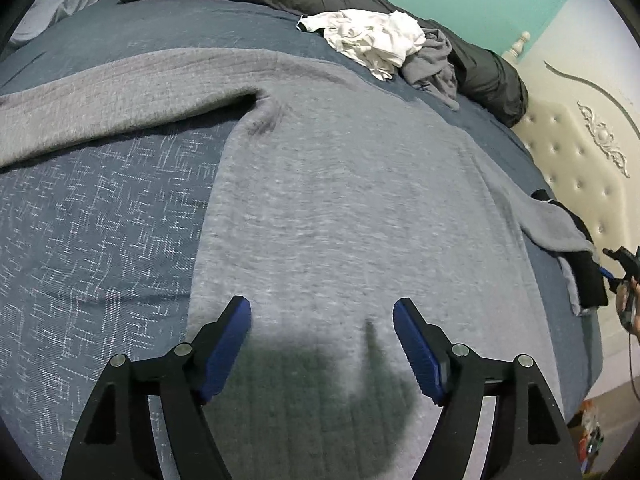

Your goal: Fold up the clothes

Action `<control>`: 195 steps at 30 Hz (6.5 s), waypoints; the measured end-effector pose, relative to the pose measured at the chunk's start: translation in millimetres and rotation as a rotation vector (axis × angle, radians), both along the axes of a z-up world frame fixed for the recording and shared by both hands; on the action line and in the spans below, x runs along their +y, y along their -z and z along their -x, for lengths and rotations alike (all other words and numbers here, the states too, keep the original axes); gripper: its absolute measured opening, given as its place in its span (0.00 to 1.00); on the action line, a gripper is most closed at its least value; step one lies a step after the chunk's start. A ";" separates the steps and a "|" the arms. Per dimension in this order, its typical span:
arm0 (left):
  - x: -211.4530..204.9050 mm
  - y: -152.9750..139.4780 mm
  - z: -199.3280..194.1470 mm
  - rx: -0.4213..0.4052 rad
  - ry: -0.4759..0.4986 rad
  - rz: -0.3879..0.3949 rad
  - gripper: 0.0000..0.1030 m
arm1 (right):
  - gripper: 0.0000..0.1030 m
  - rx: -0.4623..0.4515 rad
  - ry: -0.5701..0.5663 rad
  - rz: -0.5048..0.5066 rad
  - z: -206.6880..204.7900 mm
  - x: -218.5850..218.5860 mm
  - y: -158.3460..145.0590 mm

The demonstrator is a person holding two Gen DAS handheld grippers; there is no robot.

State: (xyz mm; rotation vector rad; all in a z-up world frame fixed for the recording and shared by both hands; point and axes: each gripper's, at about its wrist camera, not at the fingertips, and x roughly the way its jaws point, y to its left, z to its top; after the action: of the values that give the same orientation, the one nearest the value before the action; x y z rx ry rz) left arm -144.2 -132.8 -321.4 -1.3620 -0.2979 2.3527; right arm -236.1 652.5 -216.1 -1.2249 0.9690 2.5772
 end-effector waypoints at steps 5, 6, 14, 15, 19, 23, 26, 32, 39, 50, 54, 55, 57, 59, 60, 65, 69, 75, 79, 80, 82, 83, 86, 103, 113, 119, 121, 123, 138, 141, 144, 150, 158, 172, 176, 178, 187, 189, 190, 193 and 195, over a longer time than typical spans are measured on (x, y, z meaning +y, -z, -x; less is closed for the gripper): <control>0.1 2.7 0.9 0.022 -0.016 -0.014 0.78 | 0.59 0.004 0.055 -0.007 13.2 14.4 7.1; -0.1 2.9 0.8 0.026 -0.017 -0.015 0.78 | 0.59 0.005 0.067 -0.008 15.2 17.4 8.5; 0.1 8.3 1.7 0.034 -0.013 0.001 0.79 | 0.59 0.014 0.085 -0.087 29.7 22.4 10.6; 0.2 9.2 1.9 0.034 -0.012 0.003 0.79 | 0.59 0.019 0.085 -0.098 31.1 22.5 10.5; 0.8 12.1 2.4 0.033 -0.009 0.011 0.79 | 0.55 0.028 0.084 -0.124 35.2 23.6 12.3; 2.5 13.9 3.2 0.035 -0.002 0.020 0.79 | 0.11 0.015 0.051 -0.187 37.5 17.1 9.6; 2.7 14.8 3.2 0.033 0.001 0.021 0.80 | 0.06 0.023 -0.001 -0.237 39.2 9.4 -1.5; 2.0 13.1 2.9 0.039 0.006 0.019 0.80 | 0.05 0.077 -0.042 -0.303 47.8 13.8 -46.6; 1.6 10.5 2.6 0.040 0.005 0.018 0.80 | 0.05 0.161 -0.036 -0.370 65.3 18.1 -110.8; -4.0 8.1 3.7 0.039 0.006 0.003 0.80 | 0.05 0.213 -0.056 -0.412 73.5 -2.0 -153.1; -4.4 4.1 0.6 0.047 0.014 -0.004 0.80 | 0.05 0.235 -0.114 -0.402 77.1 -26.7 -166.0; -4.7 2.5 -0.3 0.051 0.016 -0.006 0.80 | 0.05 0.241 -0.130 -0.406 77.9 -35.2 -170.3; -7.3 -0.3 -2.9 0.057 0.020 -0.011 0.80 | 0.05 0.258 -0.156 -0.409 78.9 -51.8 -180.4; -10.3 -2.4 -5.5 0.060 0.021 -0.017 0.80 | 0.05 0.280 -0.173 -0.402 78.4 -67.3 -193.3; -11.8 -3.3 -6.6 0.062 0.023 -0.019 0.80 | 0.05 0.290 -0.193 -0.396 78.3 -79.6 -200.0; -21.8 -9.5 -13.9 0.078 0.026 -0.024 0.80 | 0.05 0.338 -0.324 -0.364 78.2 -152.0 -234.1; -31.3 -17.4 -21.8 0.094 0.022 -0.038 0.80 | 0.05 0.386 -0.476 -0.320 70.0 -239.1 -258.0; -47.6 -28.2 -35.1 0.124 0.018 -0.037 0.80 | 0.05 0.427 -0.742 -0.251 48.0 -383.6 -273.0; -62.4 -34.1 -41.8 0.140 0.006 -0.038 0.80 | 0.05 0.388 -0.924 -0.217 28.4 -474.4 -249.6; -66.4 -35.0 -42.8 0.142 0.000 -0.042 0.80 | 0.05 0.367 -0.959 -0.204 22.8 -493.1 -236.2; -74.3 -36.7 -44.8 0.146 -0.011 -0.048 0.80 | 0.05 0.324 -1.022 -0.178 10.3 -527.8 -206.6; -78.2 -37.3 -45.6 0.147 -0.017 -0.052 0.80 | 0.05 0.302 -1.053 -0.165 4.0 -545.2 -191.8; -89.6 -38.3 -47.3 0.150 -0.036 -0.062 0.80 | 0.05 0.218 -1.123 -0.120 -13.2 -586.0 -137.0; -109.4 -40.1 -45.1 0.152 -0.070 -0.079 0.80 | 0.05 -0.002 -1.224 -0.023 -65.7 -646.6 15.8; -103.4 -38.7 -42.8 0.144 -0.066 -0.075 0.80 | 0.35 -0.034 -1.214 0.018 -69.4 -622.2 29.6; -69.4 -29.3 -32.3 0.120 0.016 -0.023 0.80 | 0.39 0.041 -1.046 -0.139 -45.9 -515.4 19.6; -55.7 -25.3 -26.6 0.109 0.047 0.005 0.80 | 0.39 0.021 -0.967 -0.214 -32.6 -473.2 23.7; -45.6 -22.8 -20.4 0.102 0.065 0.020 0.80 | 0.39 0.000 -0.887 -0.286 -18.3 -431.9 27.1; -6.7 -5.7 18.5 0.055 0.069 0.040 0.80 | 0.39 -0.081 -0.678 -0.455 47.4 -323.5 89.7; -0.7 -2.7 23.4 0.050 0.077 0.050 0.80 | 0.39 -0.073 -0.704 -0.446 55.4 -329.9 97.6; 3.8 -0.5 25.4 0.048 0.085 0.056 0.80 | 0.39 -0.065 -0.735 -0.450 61.8 -338.0 103.5; 7.5 5.4 24.7 0.038 0.094 0.075 0.80 | 0.39 -0.075 -0.686 -0.458 80.8 -343.0 114.6; 6.1 15.4 26.1 0.004 0.091 0.098 0.80 | 0.35 -0.050 -0.623 -0.491 87.1 -332.0 121.3; 9.2 16.5 24.4 0.002 0.096 0.110 0.80 | 0.29 -0.010 -0.725 -0.496 80.1 -358.7 113.9; 8.0 16.4 25.0 -0.002 0.096 0.108 0.80 | 0.29 -0.038 -0.628 -0.471 96.6 -343.9 119.2; 7.7 16.9 25.1 -0.003 0.097 0.108 0.80 | 0.29 -0.046 -0.618 -0.452 101.9 -339.4 123.6; 8.3 19.5 26.8 -0.014 0.102 0.112 0.80 | 0.18 -0.012 -0.640 -0.469 95.7 -330.5 126.7; 8.0 18.4 26.9 -0.016 0.100 0.111 0.80 | 0.18 -0.009 -0.644 -0.466 94.9 -330.7 125.9; 7.3 16.7 26.8 -0.016 0.098 0.108 0.80 | 0.18 -0.014 -0.654 -0.456 94.4 -330.4 125.6; 1.7 6.3 26.9 0.003 0.079 0.088 0.80 | 0.23 -0.047 -0.689 -0.434 91.7 -325.6 123.1; -2.2 -1.9 28.3 0.018 0.065 0.070 0.80 | 0.23 -0.052 -0.699 -0.423 85.6 -313.8 116.3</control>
State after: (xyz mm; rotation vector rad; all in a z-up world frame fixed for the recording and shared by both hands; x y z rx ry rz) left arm -172.5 -135.0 -319.4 -1.3607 -0.1648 2.3404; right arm -321.7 338.6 -332.4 -1.6924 -0.0708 2.9734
